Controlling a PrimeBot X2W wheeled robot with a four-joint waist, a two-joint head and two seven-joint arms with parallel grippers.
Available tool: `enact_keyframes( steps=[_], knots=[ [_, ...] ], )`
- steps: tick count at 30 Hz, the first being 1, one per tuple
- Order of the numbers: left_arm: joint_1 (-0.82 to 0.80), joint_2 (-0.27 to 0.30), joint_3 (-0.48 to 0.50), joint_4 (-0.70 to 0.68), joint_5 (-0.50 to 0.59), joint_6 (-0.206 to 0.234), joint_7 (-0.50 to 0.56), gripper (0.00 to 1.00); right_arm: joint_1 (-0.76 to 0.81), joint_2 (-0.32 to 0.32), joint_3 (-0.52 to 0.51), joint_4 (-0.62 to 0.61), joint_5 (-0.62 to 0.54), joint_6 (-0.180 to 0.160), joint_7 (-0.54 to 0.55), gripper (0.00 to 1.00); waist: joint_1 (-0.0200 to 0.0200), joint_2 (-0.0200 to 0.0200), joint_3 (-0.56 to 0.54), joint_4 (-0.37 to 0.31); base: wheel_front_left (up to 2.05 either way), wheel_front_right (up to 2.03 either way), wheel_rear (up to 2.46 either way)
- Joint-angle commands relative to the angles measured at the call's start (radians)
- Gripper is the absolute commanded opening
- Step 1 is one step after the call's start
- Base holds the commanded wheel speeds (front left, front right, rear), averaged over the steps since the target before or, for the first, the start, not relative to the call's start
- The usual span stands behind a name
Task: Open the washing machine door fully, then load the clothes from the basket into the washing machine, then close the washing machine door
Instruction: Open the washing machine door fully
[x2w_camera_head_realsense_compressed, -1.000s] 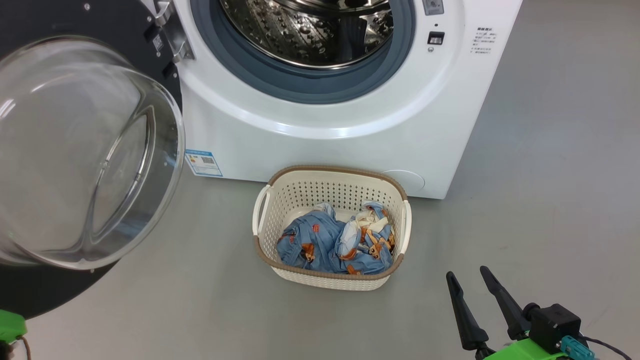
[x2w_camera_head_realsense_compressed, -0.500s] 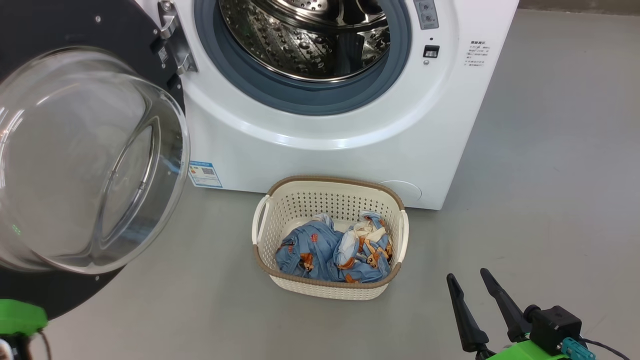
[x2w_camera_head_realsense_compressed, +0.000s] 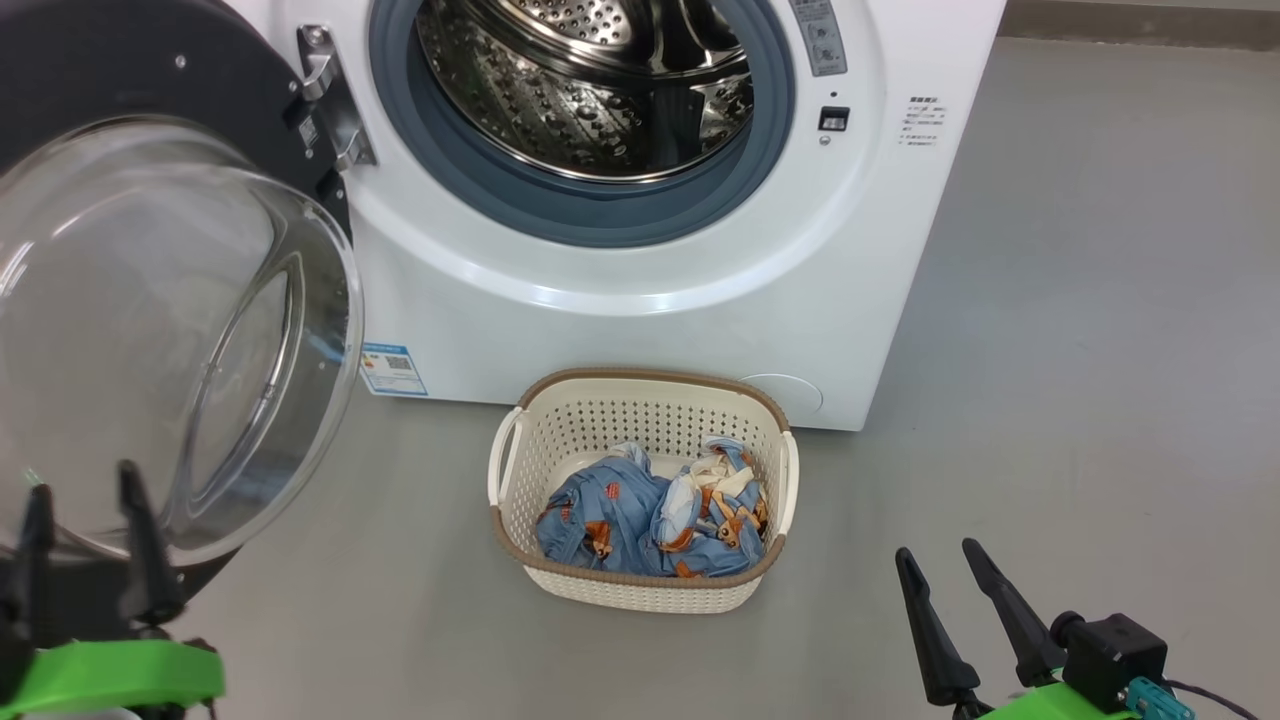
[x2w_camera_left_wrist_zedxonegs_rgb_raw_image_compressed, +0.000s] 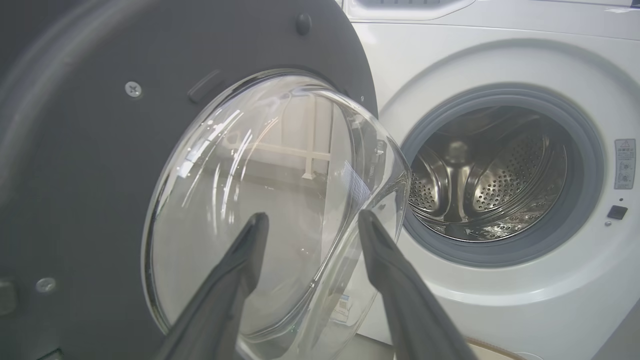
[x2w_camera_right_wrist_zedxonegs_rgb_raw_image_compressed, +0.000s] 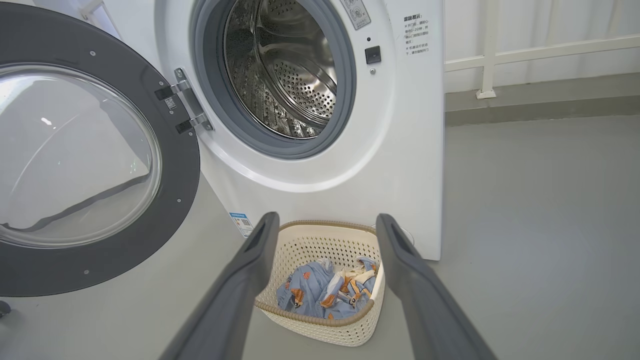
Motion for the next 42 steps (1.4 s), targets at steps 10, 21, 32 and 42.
enact_keyframes(
  steps=[10,21,32,42],
  knots=[
    [0.059,0.004,-0.086,-0.106,-0.023,-0.001,-0.005,1.00,0.003,-0.003,0.021,-0.041,0.005,0.009,-0.012,1.00,0.0000,-0.0001,-0.021,-0.042,0.00,0.00,0.00],
    [0.126,-0.001,-0.182,-0.095,-0.049,-0.001,-0.005,1.00,0.022,-0.003,0.022,-0.091,-0.011,0.009,-0.012,1.00,0.0000,-0.0001,-0.045,-0.131,0.00,0.00,0.00],
    [0.155,0.021,-0.205,-0.084,0.000,-0.001,-0.005,1.00,0.058,-0.003,-0.009,-0.144,-0.041,0.009,-0.012,1.00,0.0000,-0.0001,-0.061,-0.201,0.00,0.00,0.00],
    [0.175,0.006,-0.202,-0.088,-0.003,-0.002,-0.005,1.00,0.058,-0.003,-0.024,-0.149,-0.046,0.009,-0.012,1.00,0.0000,-0.0001,-0.063,-0.205,0.00,0.00,0.00]
  ],
)
